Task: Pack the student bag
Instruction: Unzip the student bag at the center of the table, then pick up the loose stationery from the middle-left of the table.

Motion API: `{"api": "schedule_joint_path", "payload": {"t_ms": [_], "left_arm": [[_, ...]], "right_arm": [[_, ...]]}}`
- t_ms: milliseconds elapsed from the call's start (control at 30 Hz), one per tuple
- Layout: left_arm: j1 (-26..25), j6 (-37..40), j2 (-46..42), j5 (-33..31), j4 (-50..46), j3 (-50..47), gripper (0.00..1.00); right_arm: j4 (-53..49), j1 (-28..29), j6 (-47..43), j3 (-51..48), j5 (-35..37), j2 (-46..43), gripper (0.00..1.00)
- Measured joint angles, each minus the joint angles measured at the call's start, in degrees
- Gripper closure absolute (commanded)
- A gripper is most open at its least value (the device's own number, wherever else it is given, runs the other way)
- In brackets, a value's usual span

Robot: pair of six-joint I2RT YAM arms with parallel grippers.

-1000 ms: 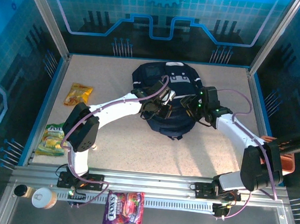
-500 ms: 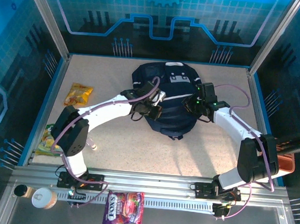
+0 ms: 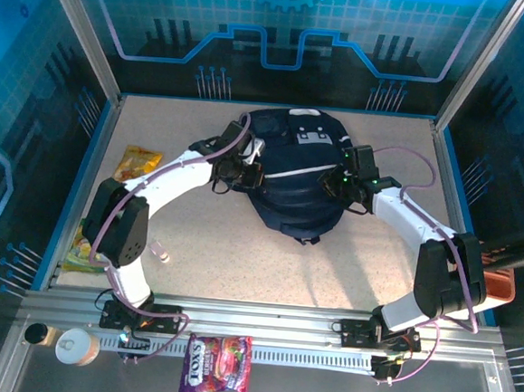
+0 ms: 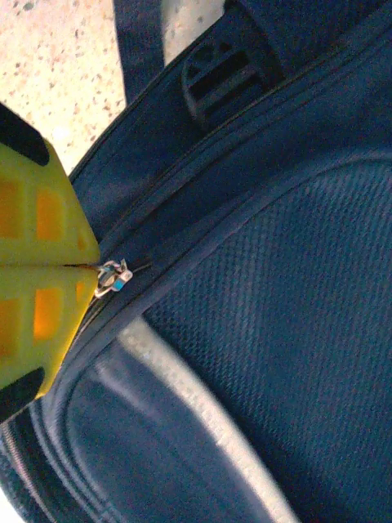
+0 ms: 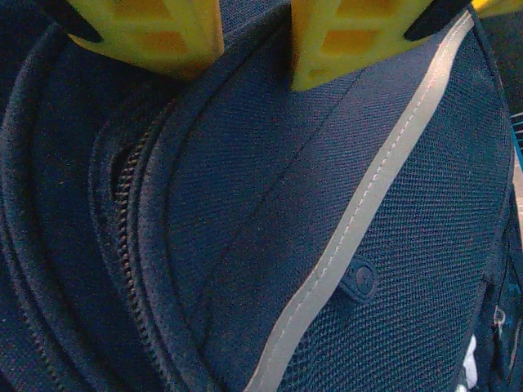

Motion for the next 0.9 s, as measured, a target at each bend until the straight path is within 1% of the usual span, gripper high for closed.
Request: {"api": "schedule_joint_path", "payload": {"t_ms": [67, 100, 167, 233, 300, 367, 467, 567, 700, 900], "left_arm": [[0.6, -1.1, 0.6, -0.3, 0.0, 0.5, 0.8], [0.9, -1.5, 0.6, -0.7, -0.1, 0.6, 0.76], [1.5, -2.7, 0.4, -1.6, -0.2, 0.6, 0.62], [1.9, -4.0, -0.6, -2.5, 0.4, -0.6, 0.55], [2.3, -5.1, -3.3, -3.6, 0.5, -3.5, 0.48], [2.7, -7.0, -7.7, -4.9, 0.1, -7.6, 0.41], [4.0, -10.0, -14.6, -6.8, -1.2, -13.7, 0.32], [7.1, -13.4, -19.7, -8.5, -3.0, -19.0, 0.27], [12.7, -18.8, -23.3, -10.7, -5.6, -26.8, 0.21], [20.6, -26.1, -29.8, -13.3, -10.8, -37.9, 0.2]], "right_arm": [[0.0, -0.2, -0.9, -0.3, 0.3, -0.6, 0.64], [0.0, -0.3, -1.4, -0.5, 0.6, -1.1, 0.61], [-0.2, -0.8, -3.2, -0.9, 1.0, -2.4, 0.5], [-0.2, -1.0, -5.4, -0.9, 0.9, -3.7, 0.4], [-0.4, -0.9, -7.8, -0.8, 0.7, -5.1, 0.34], [-1.3, -0.8, -10.4, -0.3, 0.8, -6.3, 0.28], [-3.1, 0.2, -14.3, 1.2, 1.6, -6.9, 0.22], [-4.9, 2.1, -18.1, 3.5, 2.8, -7.0, 0.16], [-6.6, 4.5, -21.7, 6.2, 4.5, -7.0, 0.14], [-6.9, 5.9, -23.8, 7.5, 5.5, -6.0, 0.14]]}}
